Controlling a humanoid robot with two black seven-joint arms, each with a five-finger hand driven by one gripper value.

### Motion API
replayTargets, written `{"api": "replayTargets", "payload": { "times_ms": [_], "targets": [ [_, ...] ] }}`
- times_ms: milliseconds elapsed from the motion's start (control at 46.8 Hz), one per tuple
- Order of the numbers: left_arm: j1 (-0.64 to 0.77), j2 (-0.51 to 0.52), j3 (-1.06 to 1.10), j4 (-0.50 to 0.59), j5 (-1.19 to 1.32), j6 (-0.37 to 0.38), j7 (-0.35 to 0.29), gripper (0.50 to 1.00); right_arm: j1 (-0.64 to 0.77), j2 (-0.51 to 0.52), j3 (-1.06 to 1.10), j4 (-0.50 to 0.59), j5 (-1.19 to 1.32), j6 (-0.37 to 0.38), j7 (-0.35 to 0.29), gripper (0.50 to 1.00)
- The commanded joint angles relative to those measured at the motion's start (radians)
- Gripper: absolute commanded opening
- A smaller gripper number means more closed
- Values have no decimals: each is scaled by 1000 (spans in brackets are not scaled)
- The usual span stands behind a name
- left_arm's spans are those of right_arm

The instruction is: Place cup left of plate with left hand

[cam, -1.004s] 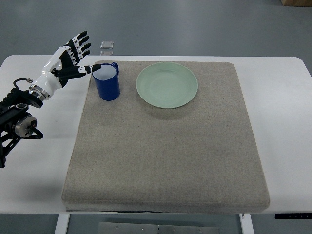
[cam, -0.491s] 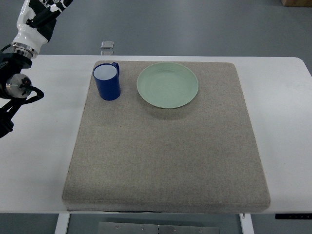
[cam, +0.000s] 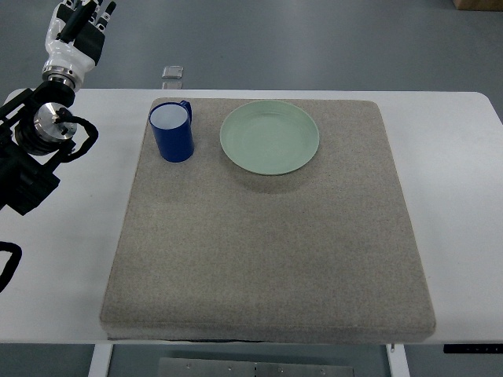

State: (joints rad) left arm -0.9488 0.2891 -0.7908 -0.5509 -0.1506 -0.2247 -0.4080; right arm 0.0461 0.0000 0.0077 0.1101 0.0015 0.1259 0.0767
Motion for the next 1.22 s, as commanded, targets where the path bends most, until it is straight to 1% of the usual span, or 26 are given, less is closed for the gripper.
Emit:
{"api": "replayTargets", "payload": {
  "times_ms": [0,85,1046,1068,1196],
  "targets": [
    [5,-13,-1,34,-23,-62,0,1000,0,0,0,0,0,0,0,934],
    [7,-13,-1,40,-29,-82,0,1000,0,0,0,0,0,0,0,934],
    [8,-13,16,39,-12,-79,-2,1000,0,0,0,0,0,0,0,934],
    [8,-13,16,35,-12,-79,-2,1000,1,0,6,0,3,-9,-3,934],
    [7,-11,16,34,-12,-81,-2,1000,21,0,-3,74,-11,-8,-12,934]
  ]
}}
